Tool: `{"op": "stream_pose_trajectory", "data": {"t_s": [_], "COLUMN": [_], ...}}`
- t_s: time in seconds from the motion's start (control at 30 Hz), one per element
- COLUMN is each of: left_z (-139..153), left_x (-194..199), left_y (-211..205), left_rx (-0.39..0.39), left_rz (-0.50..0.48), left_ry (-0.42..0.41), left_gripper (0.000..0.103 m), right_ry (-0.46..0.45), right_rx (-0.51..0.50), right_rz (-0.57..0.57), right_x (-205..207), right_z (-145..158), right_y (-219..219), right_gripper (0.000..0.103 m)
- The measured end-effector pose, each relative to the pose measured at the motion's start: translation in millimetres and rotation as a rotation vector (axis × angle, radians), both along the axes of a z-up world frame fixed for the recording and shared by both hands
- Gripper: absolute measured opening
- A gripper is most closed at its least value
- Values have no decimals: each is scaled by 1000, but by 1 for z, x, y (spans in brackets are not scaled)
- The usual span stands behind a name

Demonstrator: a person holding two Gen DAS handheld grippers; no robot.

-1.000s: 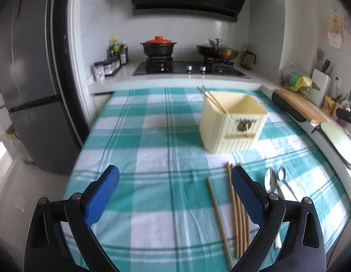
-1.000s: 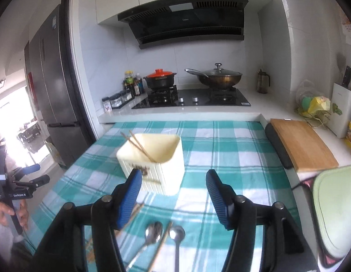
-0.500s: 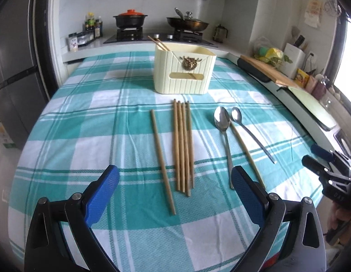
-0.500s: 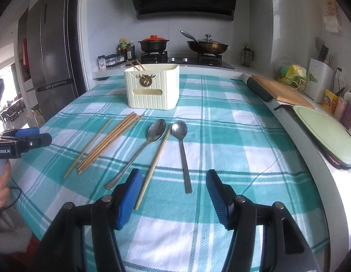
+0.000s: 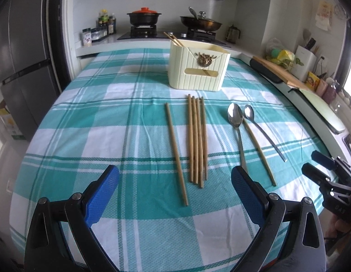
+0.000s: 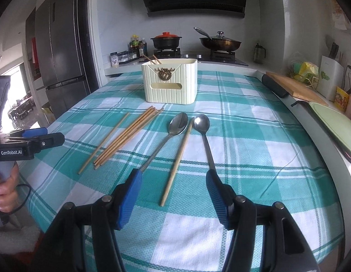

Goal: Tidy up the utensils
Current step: 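Withdraw both tools from the caddy back toward the remaining utensils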

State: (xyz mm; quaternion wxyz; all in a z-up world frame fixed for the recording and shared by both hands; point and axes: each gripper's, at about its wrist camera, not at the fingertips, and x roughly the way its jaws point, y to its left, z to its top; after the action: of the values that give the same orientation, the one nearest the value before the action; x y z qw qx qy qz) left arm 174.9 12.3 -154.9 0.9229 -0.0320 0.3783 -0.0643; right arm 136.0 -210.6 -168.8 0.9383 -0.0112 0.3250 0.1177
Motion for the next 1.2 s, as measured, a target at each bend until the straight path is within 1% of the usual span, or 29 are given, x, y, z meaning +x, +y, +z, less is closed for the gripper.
{"op": "stream_pose_trajectory", "data": {"t_s": [0.23,0.63,1.2], "left_z": [3,0,-1], "left_x": [-1,1,3], "left_y": [-1,8,10], "left_rx": [7,10,17], "left_rz": [9,52,57], "left_ry": [-19,-8,4], "left_gripper": [99,99,99], "right_ry": [-20,-11,5], "right_rx": [4,2,8], "right_rz": [-19,-6,5], "right_x": [-3,-2,0], "right_z": [3,0,-4], "right_y": [-3,1,5], "right_gripper": [60,60,60]}}
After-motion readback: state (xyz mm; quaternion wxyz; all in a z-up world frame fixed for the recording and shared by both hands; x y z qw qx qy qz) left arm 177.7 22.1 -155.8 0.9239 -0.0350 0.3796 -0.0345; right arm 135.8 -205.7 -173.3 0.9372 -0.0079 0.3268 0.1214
